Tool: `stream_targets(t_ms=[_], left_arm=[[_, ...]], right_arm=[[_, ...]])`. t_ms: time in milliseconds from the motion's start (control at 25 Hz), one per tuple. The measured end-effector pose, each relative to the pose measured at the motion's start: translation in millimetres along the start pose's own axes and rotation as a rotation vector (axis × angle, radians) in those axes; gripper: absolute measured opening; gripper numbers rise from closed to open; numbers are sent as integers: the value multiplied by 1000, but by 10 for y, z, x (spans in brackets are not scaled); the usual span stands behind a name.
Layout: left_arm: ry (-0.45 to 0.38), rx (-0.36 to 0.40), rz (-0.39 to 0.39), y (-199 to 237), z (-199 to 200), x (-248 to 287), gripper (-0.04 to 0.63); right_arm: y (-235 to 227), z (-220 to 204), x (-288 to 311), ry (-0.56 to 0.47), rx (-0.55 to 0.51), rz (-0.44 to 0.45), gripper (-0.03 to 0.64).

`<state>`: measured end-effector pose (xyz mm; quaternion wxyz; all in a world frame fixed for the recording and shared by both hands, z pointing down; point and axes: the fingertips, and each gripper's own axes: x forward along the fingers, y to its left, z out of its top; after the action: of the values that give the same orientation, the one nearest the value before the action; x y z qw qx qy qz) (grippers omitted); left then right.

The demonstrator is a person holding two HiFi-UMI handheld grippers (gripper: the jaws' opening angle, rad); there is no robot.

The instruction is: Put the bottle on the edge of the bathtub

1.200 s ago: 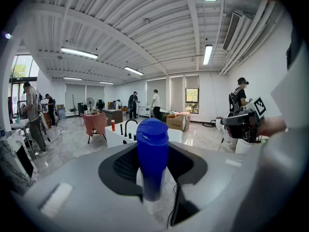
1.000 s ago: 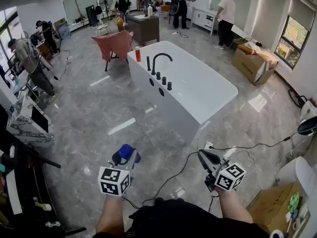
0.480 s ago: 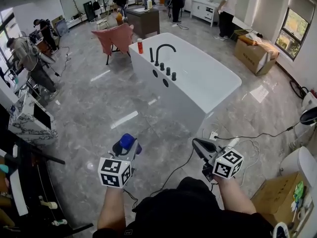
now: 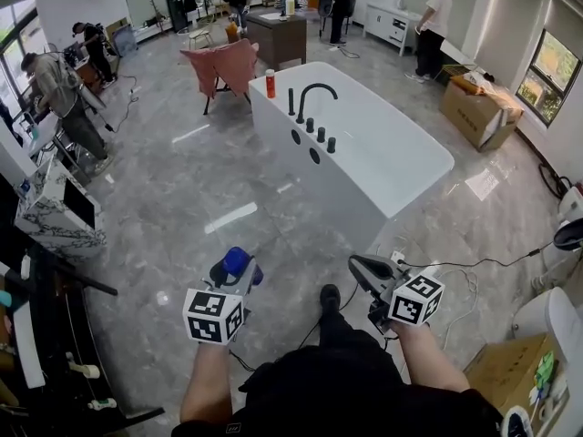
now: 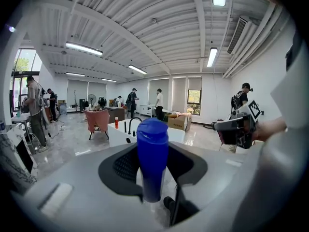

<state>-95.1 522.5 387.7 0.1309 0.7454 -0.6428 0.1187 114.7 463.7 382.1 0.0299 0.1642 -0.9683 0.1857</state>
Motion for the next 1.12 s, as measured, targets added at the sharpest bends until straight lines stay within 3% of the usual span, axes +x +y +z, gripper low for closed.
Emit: stream_targets(t_ms=[320, 600, 1120], left_arm=[[16, 0, 39, 271, 166, 568, 156], [44, -20, 41, 417, 438, 1443, 157], [62, -25, 20, 476, 1206, 2953, 158]], right_arm=[[-626, 127, 443, 16, 46, 36, 11], [-1508, 436, 787, 30, 73, 48, 11], [-2962, 1038, 1176, -4, 122, 70, 11]])
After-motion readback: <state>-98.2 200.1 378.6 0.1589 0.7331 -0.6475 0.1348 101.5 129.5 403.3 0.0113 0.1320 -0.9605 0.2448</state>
